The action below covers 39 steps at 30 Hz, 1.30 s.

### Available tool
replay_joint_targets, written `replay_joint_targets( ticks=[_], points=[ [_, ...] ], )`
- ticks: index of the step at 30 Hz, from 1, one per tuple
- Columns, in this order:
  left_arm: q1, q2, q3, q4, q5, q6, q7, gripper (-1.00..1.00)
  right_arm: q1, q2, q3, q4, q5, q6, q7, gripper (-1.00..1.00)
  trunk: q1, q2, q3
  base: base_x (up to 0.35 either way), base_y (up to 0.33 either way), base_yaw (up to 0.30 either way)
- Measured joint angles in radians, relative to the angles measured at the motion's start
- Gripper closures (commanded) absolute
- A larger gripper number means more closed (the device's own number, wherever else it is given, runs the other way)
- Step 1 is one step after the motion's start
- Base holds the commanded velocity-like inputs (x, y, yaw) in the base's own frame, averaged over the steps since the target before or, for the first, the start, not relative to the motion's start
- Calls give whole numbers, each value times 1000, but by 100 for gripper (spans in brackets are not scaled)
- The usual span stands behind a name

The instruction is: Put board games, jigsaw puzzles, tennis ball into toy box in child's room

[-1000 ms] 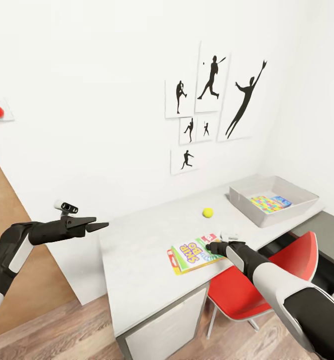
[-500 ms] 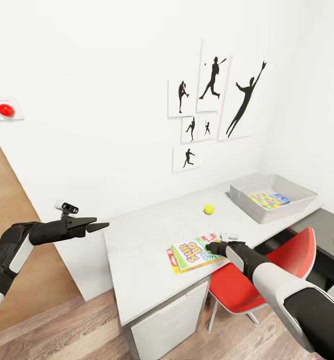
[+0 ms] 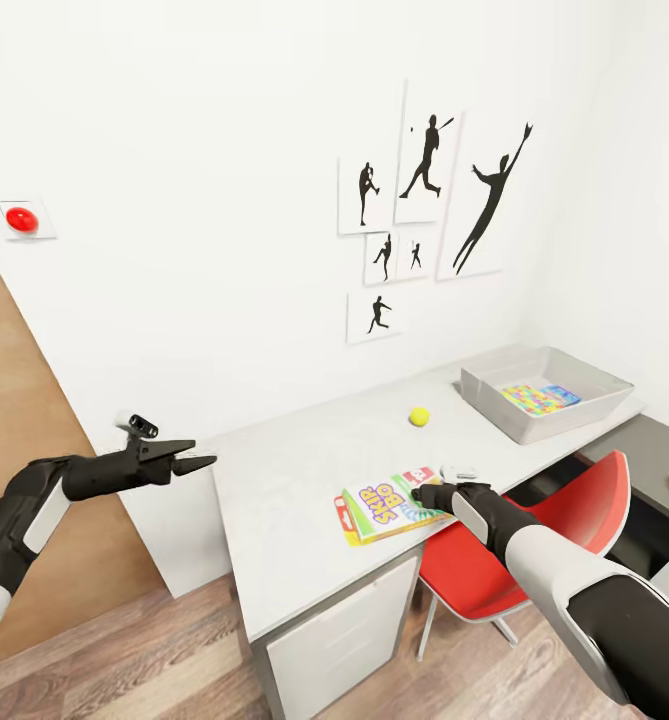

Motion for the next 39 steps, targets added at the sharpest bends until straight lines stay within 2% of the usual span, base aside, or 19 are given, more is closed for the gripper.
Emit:
replay_joint_targets(
  ticks=[3,10,21,39],
  points=[
    [0,0,0,30,1,2,57,-100,-1,2,-1,2,1,0,-1,-100,0,0,0,0,0,0],
    [-1,-6,-1,61,-1,0,97,-100,1,15,6,-1,-15,0,1,-100,0,0,0,0,0,0],
    [0,-7,0,63,-4,-2,102,-100,-1,15,-4,-9,3,29,-2,-100,0,0,0,-54,46,0],
    [0,-7,0,63,-5,-2,103,-100,0,15,2,-6,-2,30,-1,-100,0,0,0,3,54,0]
  ],
)
